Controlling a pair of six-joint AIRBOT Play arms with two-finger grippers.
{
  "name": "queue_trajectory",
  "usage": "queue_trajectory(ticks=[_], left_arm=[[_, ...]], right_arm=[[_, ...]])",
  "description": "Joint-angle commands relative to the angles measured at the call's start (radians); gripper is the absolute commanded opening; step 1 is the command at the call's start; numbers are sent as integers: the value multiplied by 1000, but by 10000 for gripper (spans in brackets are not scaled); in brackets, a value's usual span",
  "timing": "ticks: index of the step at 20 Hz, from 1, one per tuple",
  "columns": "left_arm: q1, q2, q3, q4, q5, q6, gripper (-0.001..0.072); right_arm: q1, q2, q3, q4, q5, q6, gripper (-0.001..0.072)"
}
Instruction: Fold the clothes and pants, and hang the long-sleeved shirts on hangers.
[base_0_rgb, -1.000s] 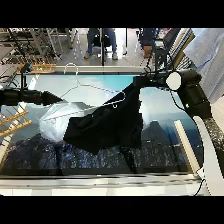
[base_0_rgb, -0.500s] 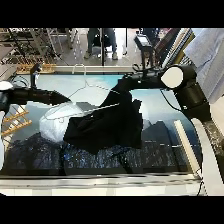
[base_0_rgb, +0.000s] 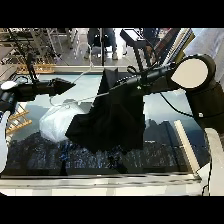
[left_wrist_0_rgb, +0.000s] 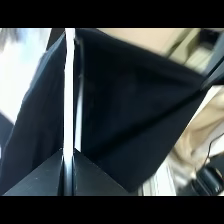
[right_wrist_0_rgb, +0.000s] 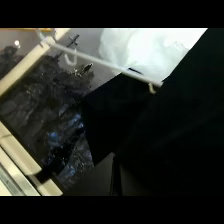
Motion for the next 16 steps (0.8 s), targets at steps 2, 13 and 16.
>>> queue_trajectory(ticks=[2,13,16], left_arm=[[-1,-1,-18,-128,-31,127,13],[-2,-1,-18,-124,-38,188,14],[-3,-1,-18,-124,-45,188,14]], right_arm=[[6,20,6,-106,7,-242,344],[-94,8,-169,-491,-411,-966,546],[-80,-101,-191,-450,-671,-975,545]])
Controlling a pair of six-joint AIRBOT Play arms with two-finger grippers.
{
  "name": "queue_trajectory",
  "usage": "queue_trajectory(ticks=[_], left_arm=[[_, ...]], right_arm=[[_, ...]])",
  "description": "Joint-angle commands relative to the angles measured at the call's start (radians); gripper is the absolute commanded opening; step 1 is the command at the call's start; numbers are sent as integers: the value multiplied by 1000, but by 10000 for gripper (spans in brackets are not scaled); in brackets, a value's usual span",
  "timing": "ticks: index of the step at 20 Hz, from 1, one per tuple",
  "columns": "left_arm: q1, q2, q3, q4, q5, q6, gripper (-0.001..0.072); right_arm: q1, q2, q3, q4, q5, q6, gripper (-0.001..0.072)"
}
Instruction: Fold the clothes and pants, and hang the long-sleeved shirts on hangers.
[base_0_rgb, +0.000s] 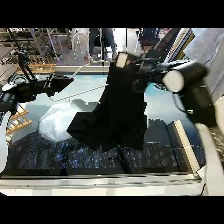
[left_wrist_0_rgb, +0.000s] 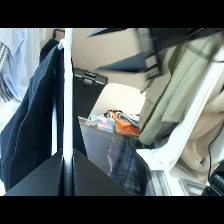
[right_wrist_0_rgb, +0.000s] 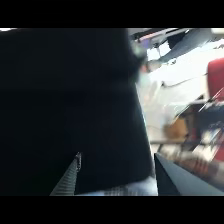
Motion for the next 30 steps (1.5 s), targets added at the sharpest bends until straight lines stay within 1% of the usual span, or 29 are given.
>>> queue_trajectory(ticks=[1,2,4,5,6,7,8,9,10,11,12,13,14,15,16,18,21,22,23,24,25,26,27,28,29,30], left_arm=[[0,0,0,0,-11,4,14],[0,0,0,2,-12,4,14],[0,0,0,15,-11,4,14],[0,0,0,29,-11,4,14],[0,0,0,45,-10,4,14],[0,0,0,53,-7,4,15],[0,-1,0,51,3,4,15],[0,-1,0,51,34,4,32],[0,-1,0,50,75,4,158],[1,-1,0,41,121,4,454],[5,2,1,29,197,-8,717],[10,9,6,29,270,-28,711],[20,16,19,29,309,-30,711],[34,21,46,29,327,-32,712],[48,27,74,40,343,-68,711],[85,43,142,119,354,-206,712],[129,82,216,356,360,-496,710],[138,98,226,450,360,-605,709],[143,114,227,557,360,-740,679],[145,131,227,703,357,-902,572],[144,150,227,884,337,-1069,508],[138,164,227,1043,277,-1216,498],[134,169,227,1144,195,-1321,497],[129,169,224,1181,110,-1379,499],[114,168,204,1164,47,-1378,516],[94,169,172,1117,23,-1361,611]], right_arm=[[1,-115,-38,25,-328,-58,543],[0,-143,-38,35,-406,-56,517],[1,-172,-38,47,-490,-57,494],[1,-175,-38,73,-496,-56,392],[1,-174,-38,111,-491,-56,253],[1,-169,-38,137,-475,-56,93],[1,-164,-38,156,-456,-56,39],[1,-159,-38,160,-437,-56,32],[1,-156,-38,161,-412,-55,31],[0,-151,-38,160,-381,-55,30],[0,-147,-38,157,-341,-55,30],[0,-145,-38,152,-298,-55,30],[0,-143,-38,146,-250,-55,29],[-2,-143,-39,137,-212,-44,29],[-6,-144,-39,114,-182,-15,29],[-19,-143,-39,72,-151,89,29],[-28,-143,-38,70,-109,167,28],[-27,-143,-39,69,-100,198,28],[-28,-143,-38,58,-95,250,28],[-32,-143,-38,32,-89,332,28],[-37,-143,-38,-11,-80,439,28],[-46,-143,-38,-67,-71,553,28],[-60,-141,-38,-132,-58,680,28],[-76,-137,-34,-188,-34,797,28],[-93,-130,-26,-216,-5,866,28],[-111,-122,-13,-230,33,901,28]])
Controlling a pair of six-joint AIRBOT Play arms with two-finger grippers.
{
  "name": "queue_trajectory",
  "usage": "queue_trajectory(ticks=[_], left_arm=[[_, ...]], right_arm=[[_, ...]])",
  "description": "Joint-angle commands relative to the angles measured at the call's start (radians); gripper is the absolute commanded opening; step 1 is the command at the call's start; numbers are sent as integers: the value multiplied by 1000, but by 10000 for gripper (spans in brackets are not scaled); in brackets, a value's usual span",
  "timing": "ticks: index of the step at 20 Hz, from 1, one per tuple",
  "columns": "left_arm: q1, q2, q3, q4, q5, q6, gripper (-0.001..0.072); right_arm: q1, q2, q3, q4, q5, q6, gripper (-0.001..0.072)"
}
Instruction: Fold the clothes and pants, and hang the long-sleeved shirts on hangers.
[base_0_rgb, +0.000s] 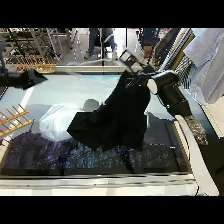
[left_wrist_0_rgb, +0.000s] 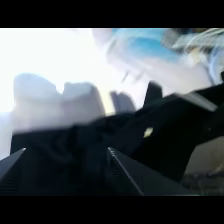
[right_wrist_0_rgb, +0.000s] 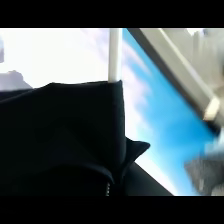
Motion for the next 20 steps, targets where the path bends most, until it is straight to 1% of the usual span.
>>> queue_trajectory(ticks=[1,2,3,4,7,9,12,17,19,20], left_arm=[[-58,12,-77,82,-153,-186,666],[-101,11,-127,35,-132,-163,671],[-159,11,-185,21,-87,-150,697],[-217,9,-241,22,-32,-138,696],[-385,-37,-373,5,180,-143,698],[-462,-109,-381,-70,235,-144,698],[-520,-216,-381,-185,306,-154,696],[-582,-289,-380,-280,450,-124,694],[-601,-298,-379,-449,506,-20,693],[-607,-303,-379,-526,538,7,693]], right_arm=[[-51,24,31,-121,116,267,28],[-61,37,46,-123,149,267,28],[-69,55,58,-124,179,266,28],[-69,78,63,-127,199,262,28],[-68,158,63,-114,220,254,28],[-68,209,63,-115,223,248,28],[-68,269,63,-114,224,219,29],[-68,306,63,-100,228,203,29],[-68,305,63,-96,231,203,29],[-68,305,63,-95,231,203,29]])
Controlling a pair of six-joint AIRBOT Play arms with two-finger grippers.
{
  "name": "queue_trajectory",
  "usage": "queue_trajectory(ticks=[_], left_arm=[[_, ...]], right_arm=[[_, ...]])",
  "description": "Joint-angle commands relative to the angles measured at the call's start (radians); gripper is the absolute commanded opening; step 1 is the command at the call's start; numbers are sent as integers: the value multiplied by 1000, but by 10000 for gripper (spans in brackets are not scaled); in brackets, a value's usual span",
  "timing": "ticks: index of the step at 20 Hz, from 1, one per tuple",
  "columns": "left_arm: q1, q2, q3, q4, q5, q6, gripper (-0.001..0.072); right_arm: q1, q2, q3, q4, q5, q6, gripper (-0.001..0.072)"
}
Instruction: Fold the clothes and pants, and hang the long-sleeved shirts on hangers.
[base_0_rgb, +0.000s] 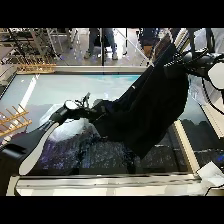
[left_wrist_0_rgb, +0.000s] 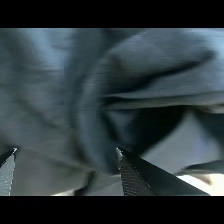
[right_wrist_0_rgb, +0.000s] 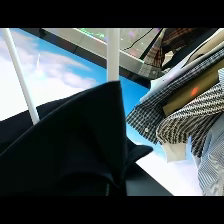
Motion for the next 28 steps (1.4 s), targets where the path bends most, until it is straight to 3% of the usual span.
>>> queue_trajectory(ticks=[1,3,6,8,10,12,15,16,19,24,28], left_arm=[[-34,-31,0,-241,119,80,693],[-40,-55,-1,-296,77,62,689],[-64,-88,-1,-304,-35,33,573],[-80,-103,-1,-353,-87,34,550],[-90,-108,-1,-436,-90,51,253],[-95,-109,-1,-576,-90,146,17],[-81,-101,1,-827,-91,255,12],[-58,-89,9,-847,-90,268,11],[61,-19,48,-742,-67,249,10],[238,172,71,-498,166,158,10],[312,220,72,-442,139,134,11]], right_arm=[[0,8,1,9,3,-2,30],[0,8,1,10,5,-1,30],[0,8,1,10,5,-1,30],[0,8,1,10,5,-1,30],[0,8,1,10,6,-1,30],[0,9,1,10,12,0,30],[-1,9,1,6,55,-2,30],[-1,10,1,7,79,-12,30],[-1,20,1,72,134,-89,29],[0,46,1,331,280,-213,29],[0,45,-14,407,382,-237,29]])
